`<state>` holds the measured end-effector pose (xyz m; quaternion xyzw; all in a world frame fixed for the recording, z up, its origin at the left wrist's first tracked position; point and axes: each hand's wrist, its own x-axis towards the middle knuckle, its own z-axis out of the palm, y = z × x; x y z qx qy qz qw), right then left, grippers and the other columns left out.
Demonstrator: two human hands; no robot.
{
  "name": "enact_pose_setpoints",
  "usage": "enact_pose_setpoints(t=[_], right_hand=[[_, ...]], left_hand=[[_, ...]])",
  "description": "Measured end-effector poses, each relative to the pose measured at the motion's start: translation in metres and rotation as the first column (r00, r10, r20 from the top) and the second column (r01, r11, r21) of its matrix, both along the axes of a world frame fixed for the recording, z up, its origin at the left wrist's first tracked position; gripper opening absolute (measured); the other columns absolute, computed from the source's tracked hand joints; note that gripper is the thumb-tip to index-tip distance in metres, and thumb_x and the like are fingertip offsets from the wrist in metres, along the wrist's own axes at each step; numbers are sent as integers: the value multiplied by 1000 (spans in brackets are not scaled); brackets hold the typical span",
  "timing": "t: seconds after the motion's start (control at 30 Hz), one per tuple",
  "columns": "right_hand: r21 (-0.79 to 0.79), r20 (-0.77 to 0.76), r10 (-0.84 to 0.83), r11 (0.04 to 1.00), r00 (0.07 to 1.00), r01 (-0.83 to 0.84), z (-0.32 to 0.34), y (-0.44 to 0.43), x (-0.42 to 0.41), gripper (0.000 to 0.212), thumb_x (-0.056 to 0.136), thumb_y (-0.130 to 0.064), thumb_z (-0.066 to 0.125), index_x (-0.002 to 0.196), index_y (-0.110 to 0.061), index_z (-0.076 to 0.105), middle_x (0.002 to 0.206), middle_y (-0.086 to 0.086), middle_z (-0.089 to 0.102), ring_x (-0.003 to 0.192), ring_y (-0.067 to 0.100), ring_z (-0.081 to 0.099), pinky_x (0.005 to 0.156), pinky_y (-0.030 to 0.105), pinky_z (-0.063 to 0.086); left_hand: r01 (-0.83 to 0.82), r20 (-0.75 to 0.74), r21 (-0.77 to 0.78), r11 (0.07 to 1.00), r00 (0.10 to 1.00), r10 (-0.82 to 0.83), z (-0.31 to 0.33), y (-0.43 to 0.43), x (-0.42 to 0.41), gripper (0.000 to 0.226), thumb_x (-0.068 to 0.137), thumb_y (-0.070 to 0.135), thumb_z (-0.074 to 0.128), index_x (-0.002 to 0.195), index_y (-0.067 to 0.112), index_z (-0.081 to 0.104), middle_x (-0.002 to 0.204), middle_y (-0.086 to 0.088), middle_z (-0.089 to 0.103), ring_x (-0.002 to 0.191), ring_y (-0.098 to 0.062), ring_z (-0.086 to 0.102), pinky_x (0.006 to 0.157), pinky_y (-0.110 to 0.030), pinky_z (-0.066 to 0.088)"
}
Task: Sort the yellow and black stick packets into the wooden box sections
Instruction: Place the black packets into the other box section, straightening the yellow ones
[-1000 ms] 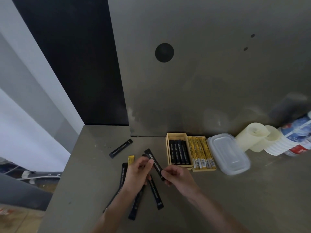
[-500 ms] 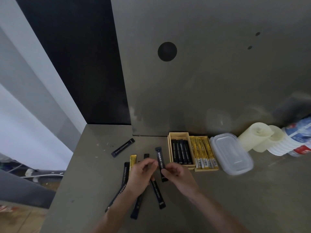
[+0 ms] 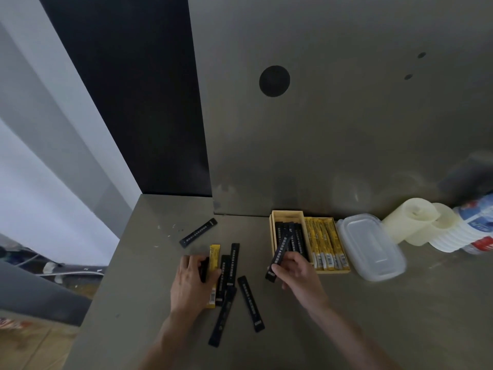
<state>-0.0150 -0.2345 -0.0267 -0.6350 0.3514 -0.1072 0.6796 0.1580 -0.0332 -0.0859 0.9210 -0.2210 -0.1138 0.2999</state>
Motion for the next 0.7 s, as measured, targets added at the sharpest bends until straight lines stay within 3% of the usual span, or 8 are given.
enact_pose_setpoints(t=[0.2, 0.37, 0.43, 0.53, 0.6, 0.7], right_hand=[[-48, -1, -98, 994, 995, 98, 7, -25, -2, 25, 94, -33, 66, 110, -13, 64, 98, 4, 76, 84, 18, 74, 63, 26, 58], [-301, -180, -75, 953, 981, 18, 7, -55, 7, 23, 96, -30, 64, 106, -9, 64, 96, 4, 75, 74, 13, 75, 59, 27, 61], [-435, -277, -61, 898, 959, -68, 3, -62, 13, 19, 96, -31, 64, 105, -14, 63, 94, -1, 73, 68, 9, 74, 54, 20, 57], [-616, -385, -91, 766, 918, -182, -3, -68, 23, 21, 95, -33, 66, 110, -19, 63, 95, -5, 73, 73, 4, 70, 62, 18, 55], [-684, -429, -131, 693, 894, -227, -7, -69, 27, 22, 94, -36, 67, 109, -20, 64, 95, -6, 74, 78, 3, 67, 64, 16, 52], [-740, -469, -150, 605, 870, -294, -15, -69, 27, 23, 92, -42, 67, 105, -23, 64, 90, -7, 73, 77, 4, 68, 65, 22, 58]], left_hand=[[10, 38, 4, 1000, 999, -10, 0, -9, 4, 26, 88, 54, 64, 96, 30, 58, 96, 10, 54, 89, -11, 57, 70, -27, 49], [-2, 46, 10, 1000, 999, 1, -2, -9, 7, 26, 86, 57, 64, 86, 32, 56, 89, 12, 54, 81, -11, 56, 67, -30, 51], [3, 53, 10, 1000, 999, -3, -4, -8, 8, 26, 86, 58, 63, 85, 34, 55, 88, 12, 54, 80, -10, 55, 66, -29, 51], [16, 67, -5, 1000, 998, -16, -6, -6, 7, 26, 85, 58, 64, 83, 34, 53, 86, 14, 53, 78, -7, 54, 62, -25, 47], [23, 63, -7, 1000, 998, -23, -6, -5, 7, 27, 85, 59, 63, 82, 35, 53, 85, 15, 52, 77, -5, 53, 59, -22, 42], [20, 59, -7, 1000, 998, -19, -6, -5, 7, 27, 84, 60, 63, 82, 35, 53, 85, 16, 52, 77, -3, 52, 59, -20, 40]])
